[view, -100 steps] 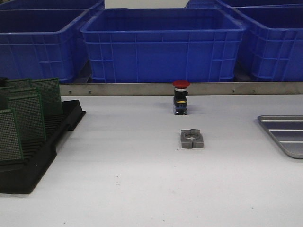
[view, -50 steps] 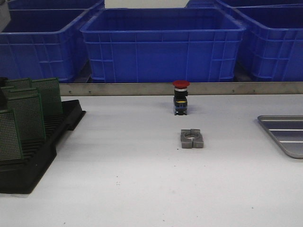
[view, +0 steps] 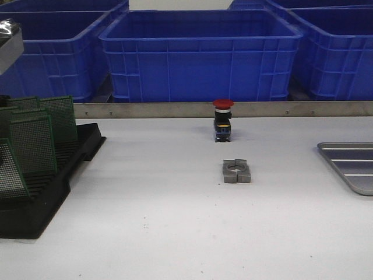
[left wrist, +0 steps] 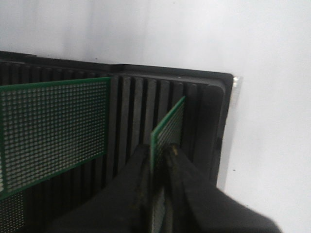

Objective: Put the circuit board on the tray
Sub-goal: 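Grasp a green circuit board with the left gripper and lift it out, then carry the board toward the center and bring the right gripper to it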

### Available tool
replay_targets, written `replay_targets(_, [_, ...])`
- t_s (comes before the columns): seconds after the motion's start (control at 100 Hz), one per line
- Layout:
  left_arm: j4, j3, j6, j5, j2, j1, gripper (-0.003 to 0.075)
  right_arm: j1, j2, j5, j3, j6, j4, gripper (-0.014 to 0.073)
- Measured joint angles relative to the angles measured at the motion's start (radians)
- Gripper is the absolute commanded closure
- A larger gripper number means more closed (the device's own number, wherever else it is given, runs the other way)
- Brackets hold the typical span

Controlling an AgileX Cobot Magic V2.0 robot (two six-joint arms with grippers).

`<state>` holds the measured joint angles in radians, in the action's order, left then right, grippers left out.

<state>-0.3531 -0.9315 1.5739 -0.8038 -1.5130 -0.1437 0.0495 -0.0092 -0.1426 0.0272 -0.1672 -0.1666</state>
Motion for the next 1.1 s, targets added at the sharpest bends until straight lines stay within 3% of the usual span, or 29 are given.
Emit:
replay_targets(0.32, [-0.071,-0.184,0.000,-0.238,0.000,0.000,0.0740,0.000,0.000,0.000,0.000,0.000,0.000,0.0653])
replay_targets(0.59, [-0.466,-0.210,0.000,-0.307,0.000,-0.015,0.0741,0.000,0.000,0.000,0.000,0.000,0.000,0.0653])
replay_targets(0.75, [-0.562,-0.210,0.000,-0.312,0.000,-0.085,0.0740,0.000,0.000,0.000,0.000,0.000,0.000,0.0653])
replay_targets(1.1, [-0.589,-0.210,0.000,-0.314,0.000,-0.289,0.0741,0.000,0.000,0.000,0.000,0.000,0.000,0.0653])
